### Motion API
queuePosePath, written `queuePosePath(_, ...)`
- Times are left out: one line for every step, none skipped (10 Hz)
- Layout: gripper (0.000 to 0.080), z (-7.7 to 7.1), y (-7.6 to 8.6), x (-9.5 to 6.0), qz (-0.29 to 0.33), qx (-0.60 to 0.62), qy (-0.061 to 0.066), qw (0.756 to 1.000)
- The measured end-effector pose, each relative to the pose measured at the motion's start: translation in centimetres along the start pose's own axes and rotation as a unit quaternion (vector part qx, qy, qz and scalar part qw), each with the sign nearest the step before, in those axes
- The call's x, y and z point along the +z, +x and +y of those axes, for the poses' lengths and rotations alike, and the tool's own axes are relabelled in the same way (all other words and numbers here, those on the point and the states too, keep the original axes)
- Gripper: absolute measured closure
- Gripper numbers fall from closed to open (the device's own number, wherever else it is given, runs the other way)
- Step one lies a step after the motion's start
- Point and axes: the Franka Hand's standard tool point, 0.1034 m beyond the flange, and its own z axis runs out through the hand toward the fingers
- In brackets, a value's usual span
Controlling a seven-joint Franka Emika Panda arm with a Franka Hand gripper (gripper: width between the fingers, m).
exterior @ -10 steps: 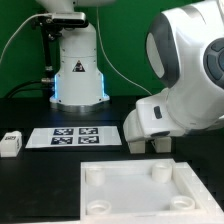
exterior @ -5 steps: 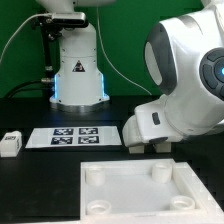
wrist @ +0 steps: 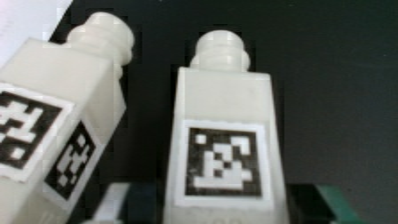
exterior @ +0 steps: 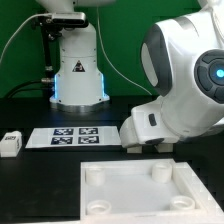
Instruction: Assemble one leg
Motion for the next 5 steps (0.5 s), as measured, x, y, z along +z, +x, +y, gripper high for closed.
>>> queuePosePath(0.0508, 0.0, 0.0, 0.0, 0.0, 0.0, 0.0, 1.0)
queuePosePath(0.0508, 0.0, 0.0, 0.0, 0.0, 0.0, 0.0, 1.0)
queuePosePath(0.0508, 0.0, 0.0, -0.1, 0.001, 0.0, 0.0, 1.0)
queuePosePath(0.0508, 0.0, -0.1, -0.4, 0.002, 0.0, 0.0, 1.0)
queuePosePath(0.0508, 0.1, -1.2, -1.2, -0.005, 0.0, -0.001, 1.0)
